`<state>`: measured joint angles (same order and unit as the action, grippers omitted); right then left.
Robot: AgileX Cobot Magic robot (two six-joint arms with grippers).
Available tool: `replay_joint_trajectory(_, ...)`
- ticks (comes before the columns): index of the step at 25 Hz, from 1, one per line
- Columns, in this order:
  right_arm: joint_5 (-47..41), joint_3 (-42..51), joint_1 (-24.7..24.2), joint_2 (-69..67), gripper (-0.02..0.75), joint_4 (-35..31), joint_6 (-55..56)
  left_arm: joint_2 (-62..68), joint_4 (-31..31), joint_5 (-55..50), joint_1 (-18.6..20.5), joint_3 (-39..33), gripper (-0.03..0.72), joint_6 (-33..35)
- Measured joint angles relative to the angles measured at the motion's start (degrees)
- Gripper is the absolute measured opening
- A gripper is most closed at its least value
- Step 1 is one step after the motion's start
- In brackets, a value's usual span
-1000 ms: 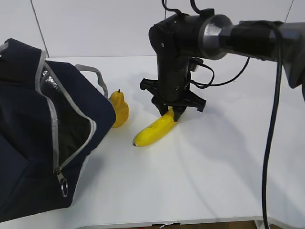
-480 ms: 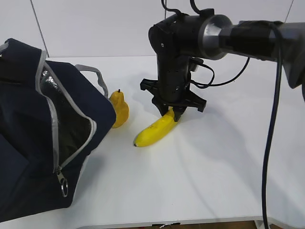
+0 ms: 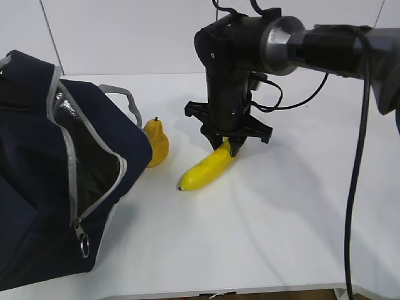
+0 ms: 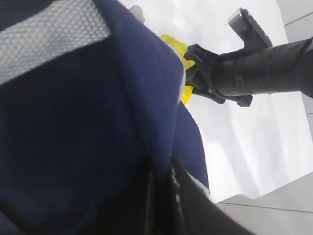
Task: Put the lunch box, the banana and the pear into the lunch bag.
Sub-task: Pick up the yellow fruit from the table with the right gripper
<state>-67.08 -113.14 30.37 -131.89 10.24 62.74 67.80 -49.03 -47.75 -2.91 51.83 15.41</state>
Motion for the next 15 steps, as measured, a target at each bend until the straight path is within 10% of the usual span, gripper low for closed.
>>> replay_joint_trajectory(15,-1.3,-3.6,-0.1,0.0,0.292,9.0,-14.7,0.0,-3.0,0.5,0.0,0.0,-0.013,1.9)
